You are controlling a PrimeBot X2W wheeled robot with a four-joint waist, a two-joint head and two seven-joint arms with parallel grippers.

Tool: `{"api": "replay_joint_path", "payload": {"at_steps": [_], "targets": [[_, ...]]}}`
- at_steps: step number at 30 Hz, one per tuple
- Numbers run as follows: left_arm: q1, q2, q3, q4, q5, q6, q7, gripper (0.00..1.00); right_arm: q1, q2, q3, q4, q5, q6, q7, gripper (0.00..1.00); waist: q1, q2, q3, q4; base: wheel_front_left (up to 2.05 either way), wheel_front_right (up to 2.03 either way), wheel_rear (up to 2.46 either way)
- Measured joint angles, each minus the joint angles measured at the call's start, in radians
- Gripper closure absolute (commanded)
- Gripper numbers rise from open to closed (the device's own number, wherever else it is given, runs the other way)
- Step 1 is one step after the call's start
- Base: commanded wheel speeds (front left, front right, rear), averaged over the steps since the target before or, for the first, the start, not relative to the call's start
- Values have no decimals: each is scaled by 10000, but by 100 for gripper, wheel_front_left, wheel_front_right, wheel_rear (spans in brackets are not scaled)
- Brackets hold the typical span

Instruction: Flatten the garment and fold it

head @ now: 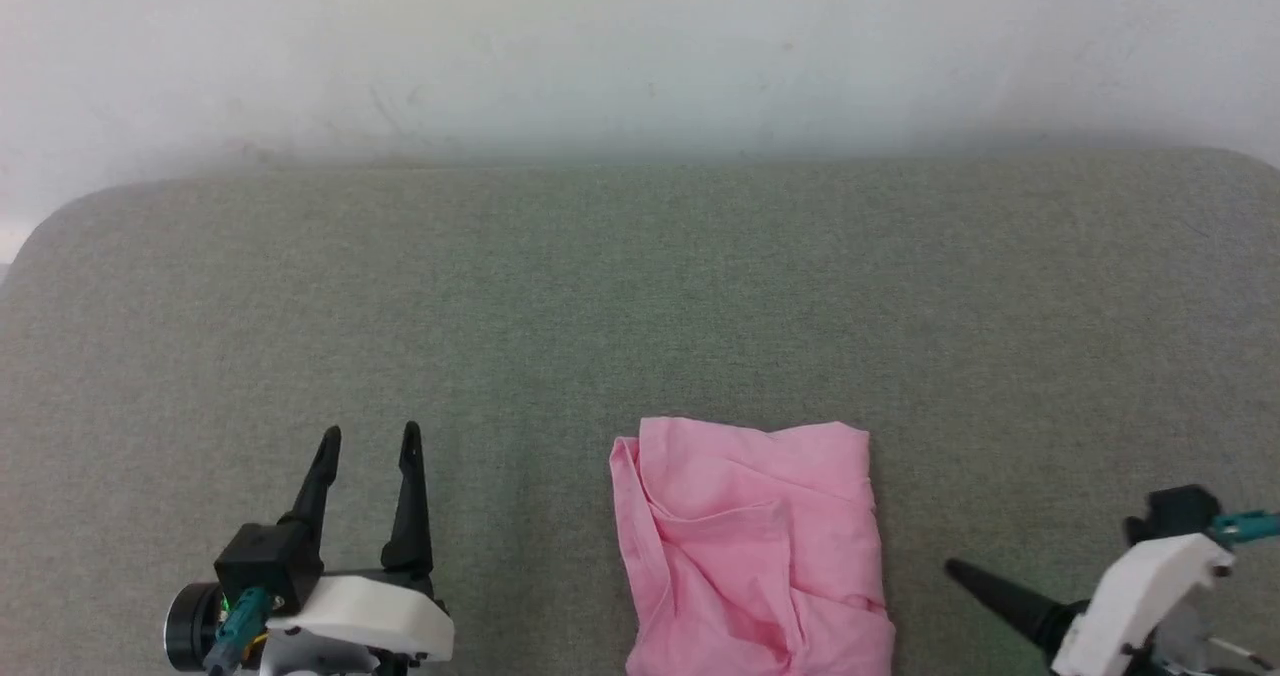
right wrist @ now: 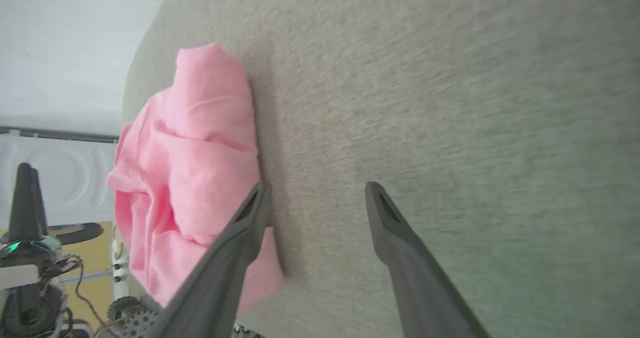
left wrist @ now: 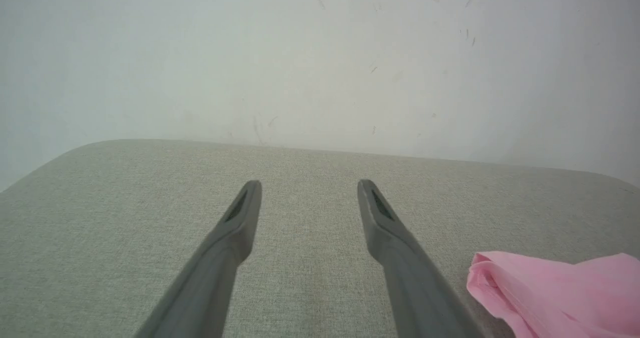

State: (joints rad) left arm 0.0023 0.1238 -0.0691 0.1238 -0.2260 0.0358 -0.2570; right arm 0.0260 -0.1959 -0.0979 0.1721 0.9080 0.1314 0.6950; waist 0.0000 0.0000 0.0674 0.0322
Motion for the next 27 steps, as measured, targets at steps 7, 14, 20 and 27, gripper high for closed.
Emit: {"api": "replay_joint_path", "payload": {"at_steps": [7, 14, 20, 27], "targets": [[-12, -140, 50, -2, 77, -88, 0, 0, -805, 629, 903, 529, 1264, -2, 784, 0, 0, 0, 134, 209, 0, 0, 0], [-53, -295, 144, 21, 148, -100, 0, 0, -1503, 688, 2100, 1804, 982, 4, 324, 58, 0, 0, 217, 423, 0, 0, 0], [-51, -407, 263, 44, 196, -173, 0, 0, -1783, -174, 3496, 1394, 165, 0, -566, 100, -1, 0, 145, 448, 0, 0, 0], [-38, -493, 418, -2, 389, -188, 0, 0, -2522, -2445, 5501, -472, -3055, -2, -2046, 100, 0, 0, 94, -12, 0, 0, 0]]}}
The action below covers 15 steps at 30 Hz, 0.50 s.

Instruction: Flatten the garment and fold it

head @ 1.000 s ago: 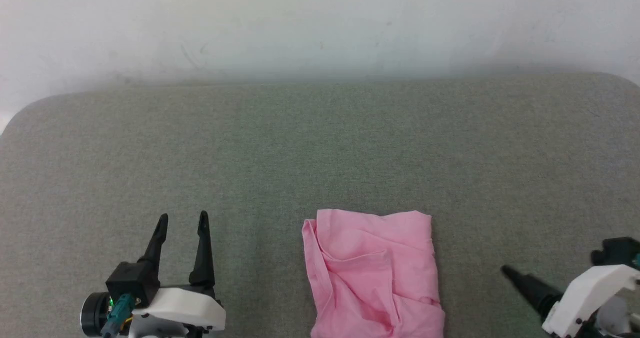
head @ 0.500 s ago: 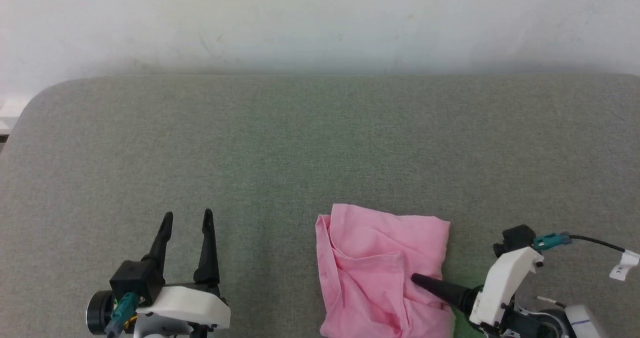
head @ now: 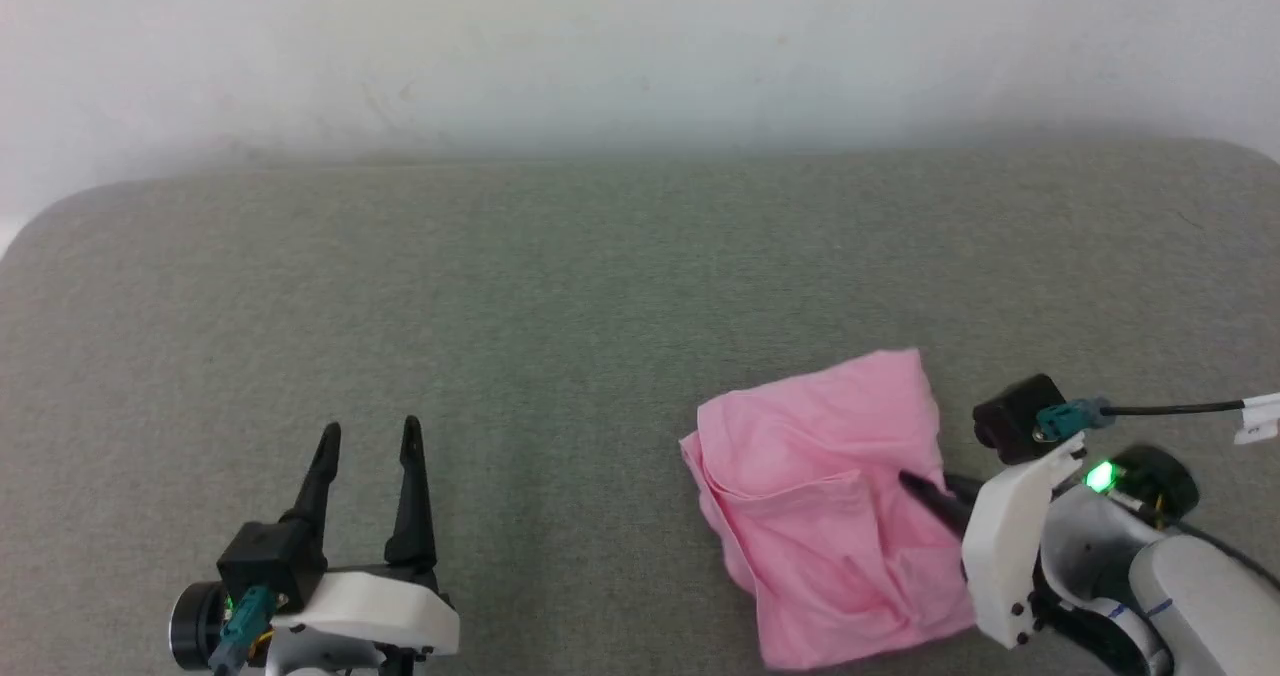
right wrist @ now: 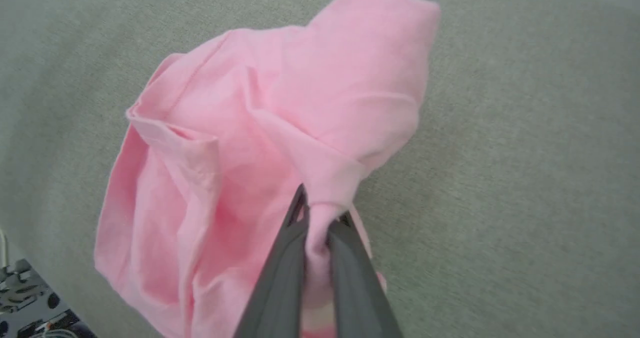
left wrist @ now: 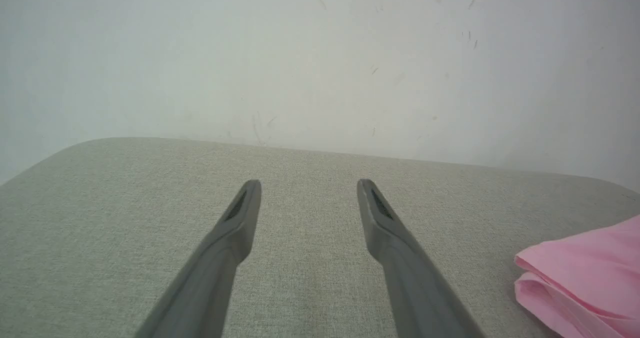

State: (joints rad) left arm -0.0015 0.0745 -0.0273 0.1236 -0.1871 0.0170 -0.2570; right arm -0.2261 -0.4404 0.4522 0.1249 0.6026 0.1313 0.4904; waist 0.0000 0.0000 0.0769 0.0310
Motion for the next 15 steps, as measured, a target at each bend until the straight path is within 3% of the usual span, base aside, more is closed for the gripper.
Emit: {"api": "replay_joint_path", "payload": {"at_steps": [5, 10, 15], "targets": [[-7, -54, 10, -109, 59, -73, 0, 0, -601, -1072, 700, -1175, -1553, 6, -163, 100, 0, 0, 50, -564, 0, 0, 0], [-82, -73, 23, -280, 290, -73, 0, 0, -819, -1672, 721, -1776, -1659, 13, 27, 100, 0, 0, 214, -1268, 0, 0, 0], [-652, -48, -29, -529, 510, -121, 0, 0, -1025, -2104, 109, -1129, -1308, 12, 92, 100, 0, 0, 573, -2049, 0, 0, 0]]}}
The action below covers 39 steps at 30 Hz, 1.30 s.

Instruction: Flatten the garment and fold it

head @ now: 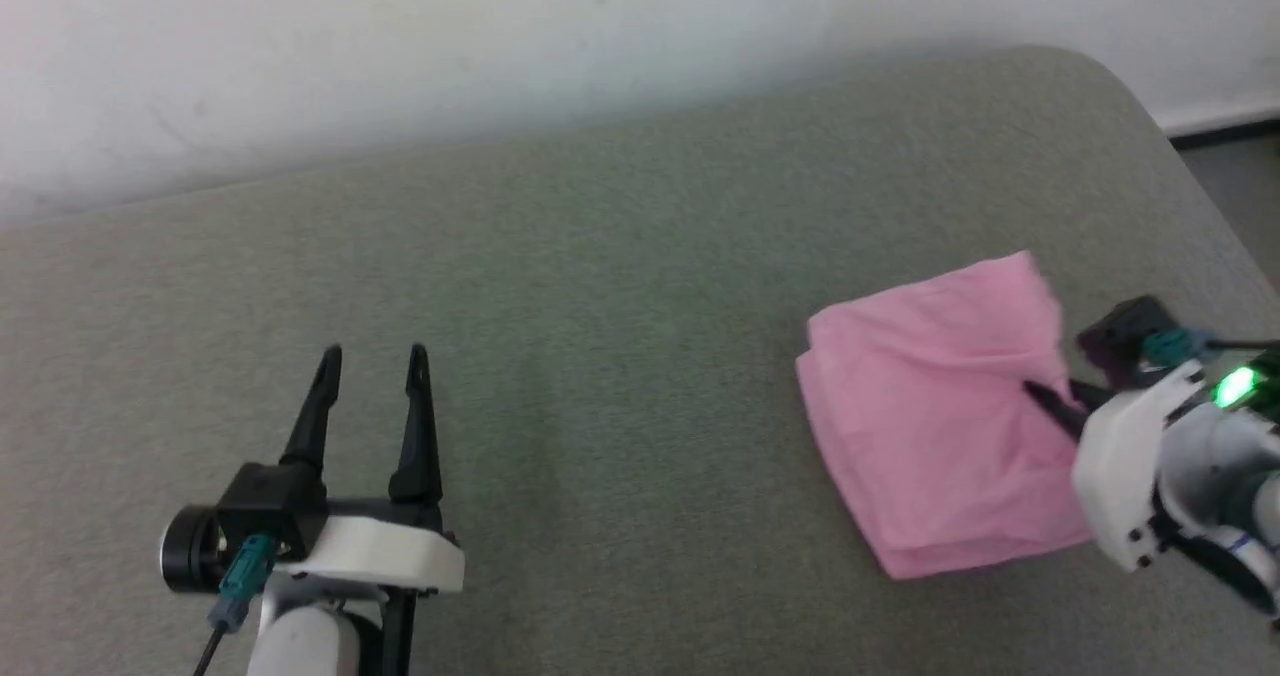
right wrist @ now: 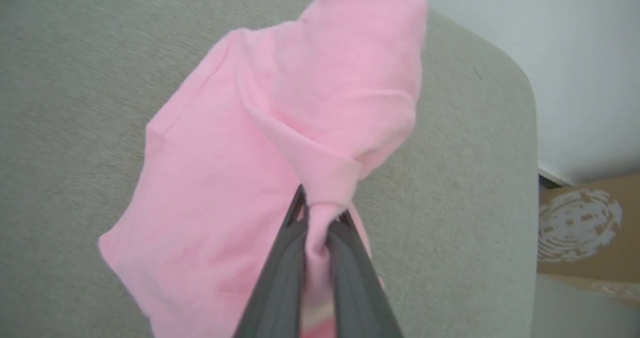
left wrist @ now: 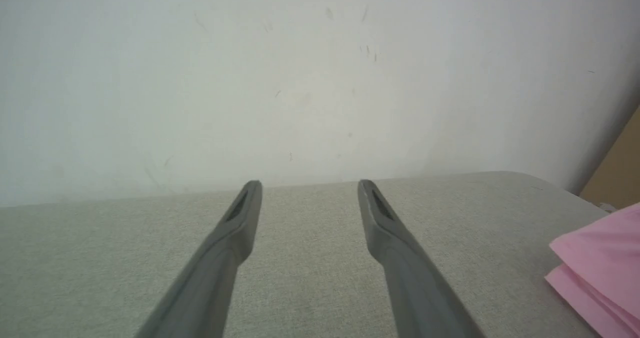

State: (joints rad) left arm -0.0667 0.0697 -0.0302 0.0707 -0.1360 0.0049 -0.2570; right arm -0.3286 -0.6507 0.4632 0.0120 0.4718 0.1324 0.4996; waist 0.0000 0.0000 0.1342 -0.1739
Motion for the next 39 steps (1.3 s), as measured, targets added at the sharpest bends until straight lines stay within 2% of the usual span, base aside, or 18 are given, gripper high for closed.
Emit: {"api": "replay_joint_path", "payload": {"at_steps": [4, 9, 14, 17, 18, 19, 20, 26, 30, 35, 39], "targets": [[-562, 88, -148, -203, 326, -50, 0, 0, -316, -249, -481, 1346, 291, 4, -397, 100, 1, 0, 558, -486, 0, 0, 0], [-1160, 366, -403, -364, 617, -144, 23, 0, -1066, -360, -861, 3283, 529, 4, -1452, 100, 2, 0, 1394, -964, 0, 0, 0], [-1812, 460, -811, -683, 918, -320, 219, 0, -1910, -431, -1112, 5129, 608, 4, -2790, 100, 2, 0, 2246, -1296, 0, 0, 0], [-2111, 485, -991, -802, 963, -391, 318, 0, -2448, -322, -1396, 6078, 543, 6, -3994, 99, 3, 0, 2707, -1413, 0, 0, 0], [-2173, 483, -1049, -828, 999, -391, 324, 0, -2634, -257, -1522, 6439, 453, 4, -4452, 62, 3, 0, 2849, -1439, 0, 0, 0], [-2228, 479, -1114, -836, 1018, -395, 326, 0, -2783, -190, -1668, 6761, 320, 6, -4957, 9, 3, 0, 2976, -1457, 0, 0, 0], [-2262, 474, -1152, -836, 1018, -399, 324, 0, -2922, -90, -1781, 7085, 198, 4, -5425, 0, 3, 0, 3091, -1469, 0, 0, 0], [-2269, 433, -1244, -639, 968, -395, 263, 0, -3133, 408, -2057, 8765, -449, 4, -7173, 0, 2, 0, 3342, -1370, 0, 0, 0], [-2172, 351, -1197, -420, 784, -343, 125, 0, -3118, 353, -2681, 9137, -832, 4, -7515, 0, 0, 0, 3060, -1303, 0, 0, 0], [-1716, 278, -1028, -186, 583, -119, 31, 0, -2337, 464, -3684, 7685, -1377, 4, -7566, 0, -2, 0, 2398, -1155, 0, 0, 0], [-1296, 242, -836, -79, 385, 59, 2, 0, -1085, 1106, -4190, 6441, -1900, 2, -7566, 0, -3, 0, 1795, -981, 0, 0, 0]]}}
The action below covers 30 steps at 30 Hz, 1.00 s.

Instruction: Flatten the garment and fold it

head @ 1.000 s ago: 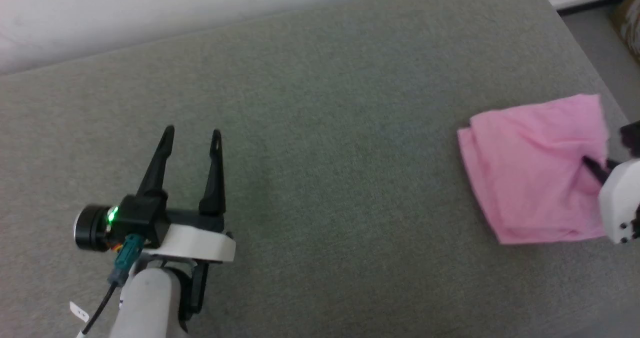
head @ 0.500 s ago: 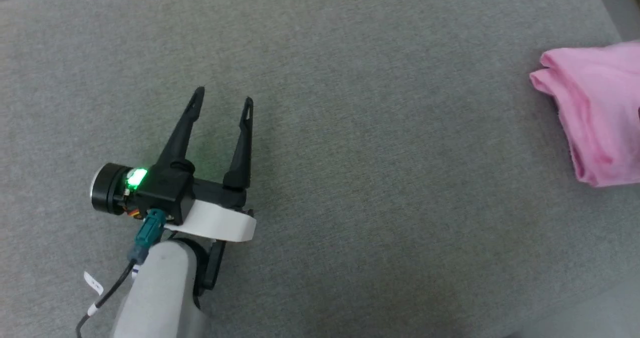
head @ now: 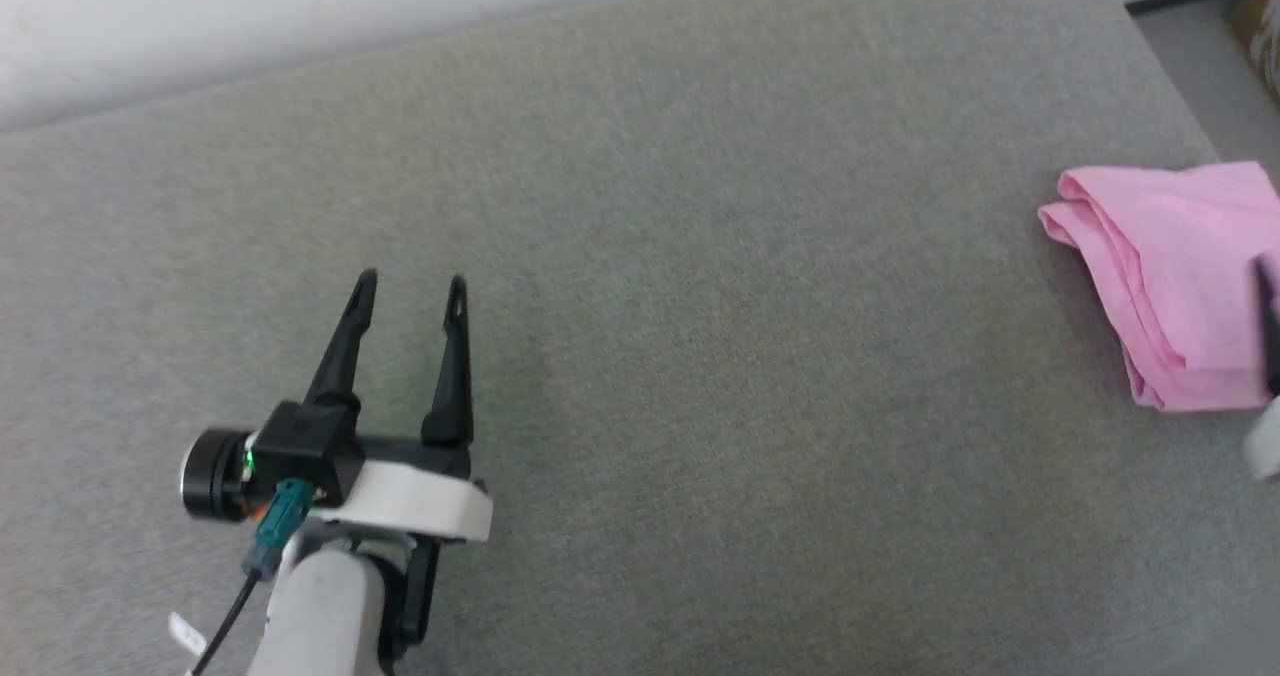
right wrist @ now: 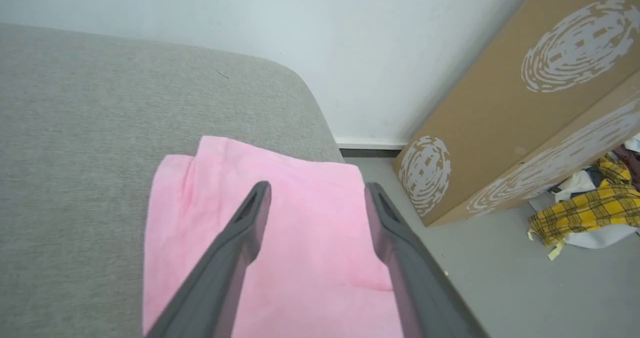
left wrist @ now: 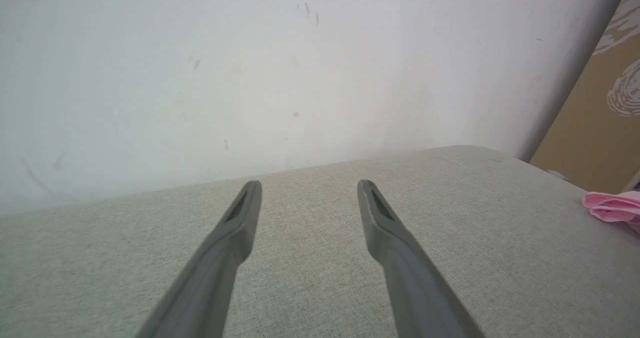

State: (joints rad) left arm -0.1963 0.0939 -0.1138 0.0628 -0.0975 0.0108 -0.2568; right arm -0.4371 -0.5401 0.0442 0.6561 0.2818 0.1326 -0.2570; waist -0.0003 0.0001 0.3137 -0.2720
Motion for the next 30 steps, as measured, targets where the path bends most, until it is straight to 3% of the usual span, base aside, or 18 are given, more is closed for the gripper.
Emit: {"api": "replay_joint_path", "payload": {"at_steps": [7, 17, 23, 30], "targets": [[759, 13, 468, 40, -219, 132, -2, 0, 1499, 1662, 50, -2155, -458, 0, 21, 0, -1, 0, -946, 459, 0, 0, 0], [1795, 173, 1028, 706, -476, 173, -2, 0, 3369, 3233, 174, -5143, -504, 0, 407, 0, 1, 0, -1974, 1429, 0, 0, 0], [2316, 462, 1149, 1087, -539, 104, -2, 0, 4521, 3739, 63, -6357, -731, 0, 895, 0, 1, 0, -2531, 1896, 0, 0, 0], [2620, 512, 1168, 1110, -704, -29, -2, 0, 5106, 3942, 138, -6907, -1032, 0, 1164, 0, 1, -1, -2926, 2236, 0, 0, 0]]}}
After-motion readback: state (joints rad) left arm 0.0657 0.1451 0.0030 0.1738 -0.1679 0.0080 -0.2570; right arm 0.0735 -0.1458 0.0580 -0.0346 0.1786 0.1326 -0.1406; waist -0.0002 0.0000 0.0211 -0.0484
